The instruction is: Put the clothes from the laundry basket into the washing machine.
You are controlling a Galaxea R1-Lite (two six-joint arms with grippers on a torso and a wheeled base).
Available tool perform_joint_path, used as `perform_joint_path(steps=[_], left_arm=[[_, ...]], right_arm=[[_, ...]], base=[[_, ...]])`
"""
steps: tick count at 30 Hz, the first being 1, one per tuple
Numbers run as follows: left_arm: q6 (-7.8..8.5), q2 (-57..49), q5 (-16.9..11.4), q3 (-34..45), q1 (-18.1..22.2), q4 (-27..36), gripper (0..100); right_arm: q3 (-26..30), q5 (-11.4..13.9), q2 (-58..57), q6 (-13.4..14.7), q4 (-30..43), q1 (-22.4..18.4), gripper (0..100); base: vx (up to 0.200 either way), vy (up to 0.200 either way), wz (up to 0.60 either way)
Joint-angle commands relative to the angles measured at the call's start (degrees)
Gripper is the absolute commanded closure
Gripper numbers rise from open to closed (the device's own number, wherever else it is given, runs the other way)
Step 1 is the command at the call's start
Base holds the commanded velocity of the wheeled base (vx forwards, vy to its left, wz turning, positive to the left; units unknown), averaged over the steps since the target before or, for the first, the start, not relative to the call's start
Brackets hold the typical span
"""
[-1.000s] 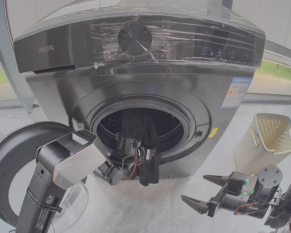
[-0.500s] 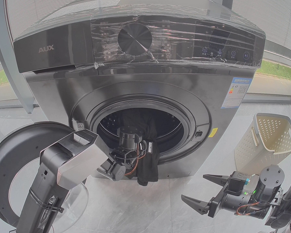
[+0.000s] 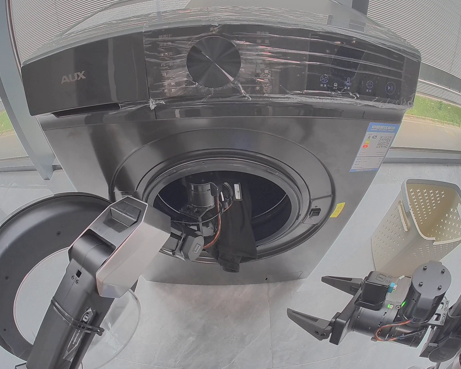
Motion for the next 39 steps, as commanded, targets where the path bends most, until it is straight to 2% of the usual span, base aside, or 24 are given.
perform_joint_path(steps=[1,7,8,9,10,13,16,20,24,27,28,33,39], left_arm=[[-0.28,0.4,0.0,0.8,0.1,-0.2,0],[-0.28,-1.1,0.0,4.2,-0.4,-0.8,0],[-0.19,-4.4,-0.8,11.6,-1.1,0.0,0],[-0.19,-4.7,-1.0,12.4,-1.4,0.1,0],[-0.19,-6.6,-1.7,16.7,-2.1,0.7,0],[-0.19,-7.7,-4.5,22.2,-2.5,0.9,0],[0.33,-7.6,-5.1,25.6,-2.6,0.9,0],[0.69,-6.4,-5.3,26.8,-2.5,0.9,0],[2.27,-4.8,-5.3,25.9,-2.0,0.9,0],[2.71,-4.7,-5.4,26.1,-1.9,1.0,0],[2.71,-4.7,-5.4,26.1,-1.9,1.0,100],[2.36,-4.3,-5.4,25.1,-2.0,0.6,100],[0.51,-3.7,-4.1,14.7,-1.2,0.7,100]], right_arm=[[0.8,0.0,0.0,0.0,-0.4,0.0,0],[0.8,0.0,-0.1,0.0,-0.4,0.0,0],[0.8,0.0,0.0,0.0,-0.4,0.1,0],[0.9,0.0,0.0,0.0,-0.4,0.1,0],[0.8,0.0,0.0,0.0,-0.4,0.1,0],[0.8,0.0,0.1,0.0,-0.4,0.1,0],[0.8,0.0,0.0,0.0,-0.4,0.2,0],[0.8,-0.1,0.0,0.0,-0.4,0.2,0],[0.7,0.0,0.0,0.0,-0.4,0.2,0],[0.7,0.0,0.0,0.0,-0.4,0.1,0],[0.7,0.0,0.0,0.0,-0.4,0.1,0],[0.6,-0.1,0.0,0.0,-0.4,0.2,0],[0.7,0.0,-0.1,0.0,-0.4,0.2,0]], base=[[0.000,0.000,0.00],[0.000,0.000,0.00],[0.000,0.000,0.00],[0.000,0.000,0.00],[0.000,0.000,0.00],[0.000,0.000,0.00],[0.000,0.000,0.00],[0.000,0.000,0.00],[0.000,0.000,0.00],[0.000,0.000,0.00],[0.000,0.000,0.00],[0.000,0.000,0.00],[0.000,0.000,0.00]])
